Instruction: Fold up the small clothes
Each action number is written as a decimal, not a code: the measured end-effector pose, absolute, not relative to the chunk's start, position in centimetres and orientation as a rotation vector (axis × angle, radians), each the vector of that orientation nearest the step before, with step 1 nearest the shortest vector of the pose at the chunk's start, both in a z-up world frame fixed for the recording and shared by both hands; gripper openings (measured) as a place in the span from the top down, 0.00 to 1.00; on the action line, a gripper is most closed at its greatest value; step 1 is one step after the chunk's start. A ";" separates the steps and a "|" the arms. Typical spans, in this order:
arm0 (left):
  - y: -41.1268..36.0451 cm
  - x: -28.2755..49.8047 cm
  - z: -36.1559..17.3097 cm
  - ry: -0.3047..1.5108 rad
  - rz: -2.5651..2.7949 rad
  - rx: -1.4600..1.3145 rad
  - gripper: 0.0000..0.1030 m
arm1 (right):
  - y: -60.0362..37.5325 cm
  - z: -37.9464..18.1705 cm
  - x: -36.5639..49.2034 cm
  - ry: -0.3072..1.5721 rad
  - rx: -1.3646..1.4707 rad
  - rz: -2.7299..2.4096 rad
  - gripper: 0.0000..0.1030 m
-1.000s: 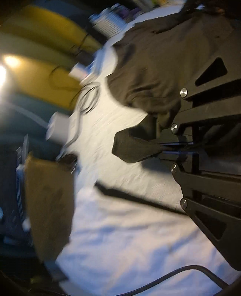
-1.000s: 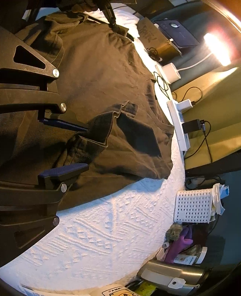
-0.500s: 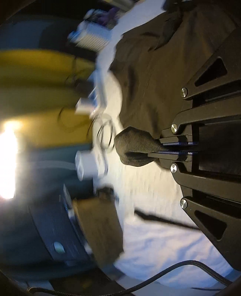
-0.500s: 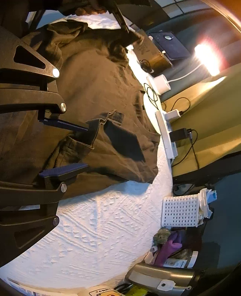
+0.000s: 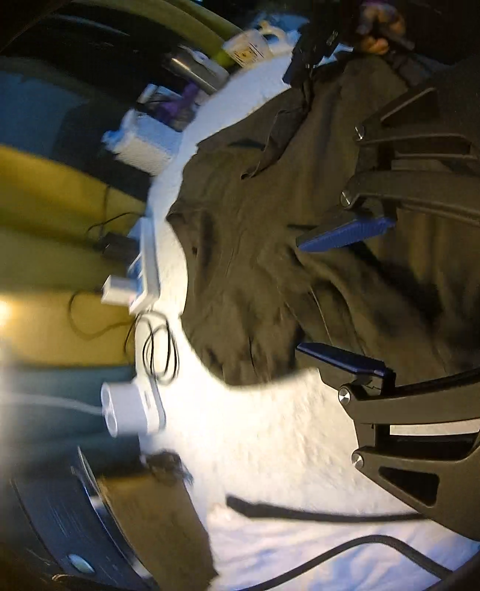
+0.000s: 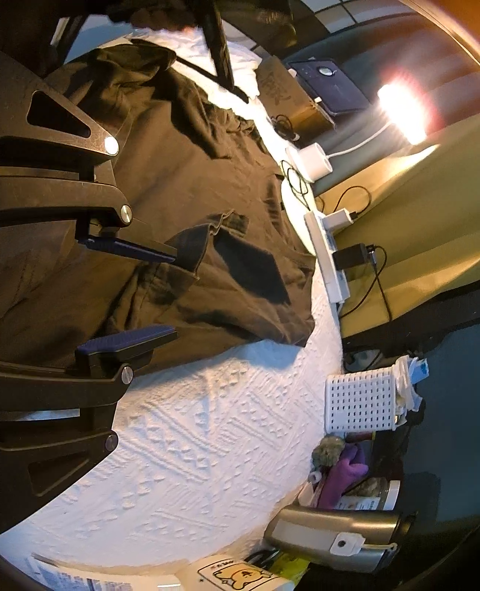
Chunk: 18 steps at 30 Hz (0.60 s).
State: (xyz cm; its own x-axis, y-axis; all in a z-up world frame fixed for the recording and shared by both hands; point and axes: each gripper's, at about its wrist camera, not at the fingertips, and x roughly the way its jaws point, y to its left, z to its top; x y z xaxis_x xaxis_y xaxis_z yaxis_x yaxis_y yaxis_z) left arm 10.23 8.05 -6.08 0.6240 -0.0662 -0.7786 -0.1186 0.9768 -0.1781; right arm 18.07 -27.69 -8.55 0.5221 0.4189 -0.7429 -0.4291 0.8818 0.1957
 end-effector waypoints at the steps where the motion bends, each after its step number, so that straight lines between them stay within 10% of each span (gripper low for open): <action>1: 8.7 9.5 -6.1 0.891 0.035 -0.224 0.50 | -27.6 -8.7 18.1 0.891 -0.018 0.503 0.63; 14: 11.7 8.3 -12.8 0.985 -0.036 -0.328 0.47 | -25.3 -7.9 17.0 0.903 -0.070 0.459 0.63; 16: 11.4 7.9 -12.4 0.960 -0.050 -0.319 0.77 | -25.1 -7.9 16.7 0.905 -0.073 0.459 0.63; 18: 10.6 7.4 -11.7 0.933 -0.067 -0.283 0.86 | -24.8 -8.0 16.4 0.910 -0.078 0.454 0.63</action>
